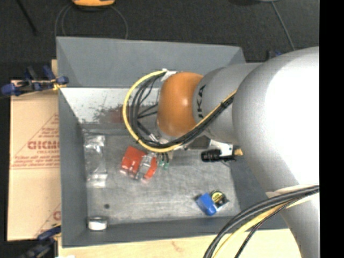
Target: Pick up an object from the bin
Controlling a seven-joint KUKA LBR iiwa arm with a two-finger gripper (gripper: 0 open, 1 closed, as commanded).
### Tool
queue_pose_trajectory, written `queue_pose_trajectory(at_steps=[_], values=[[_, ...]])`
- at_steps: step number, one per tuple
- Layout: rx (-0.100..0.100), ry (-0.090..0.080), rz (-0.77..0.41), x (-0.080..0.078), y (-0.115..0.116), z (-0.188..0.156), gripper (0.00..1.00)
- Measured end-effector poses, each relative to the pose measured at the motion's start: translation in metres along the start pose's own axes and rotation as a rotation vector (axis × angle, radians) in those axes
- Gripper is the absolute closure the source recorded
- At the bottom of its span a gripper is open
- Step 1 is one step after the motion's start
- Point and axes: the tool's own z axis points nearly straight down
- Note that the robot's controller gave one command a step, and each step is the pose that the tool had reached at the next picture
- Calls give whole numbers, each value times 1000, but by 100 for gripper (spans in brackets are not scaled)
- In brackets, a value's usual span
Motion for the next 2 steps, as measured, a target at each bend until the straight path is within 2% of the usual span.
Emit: queue_pose_trajectory(at_steps=[1,2], values=[[-1,-2,-1,-2,0,-34,100],[-2,-5,-6,-5,1,-106,100]])
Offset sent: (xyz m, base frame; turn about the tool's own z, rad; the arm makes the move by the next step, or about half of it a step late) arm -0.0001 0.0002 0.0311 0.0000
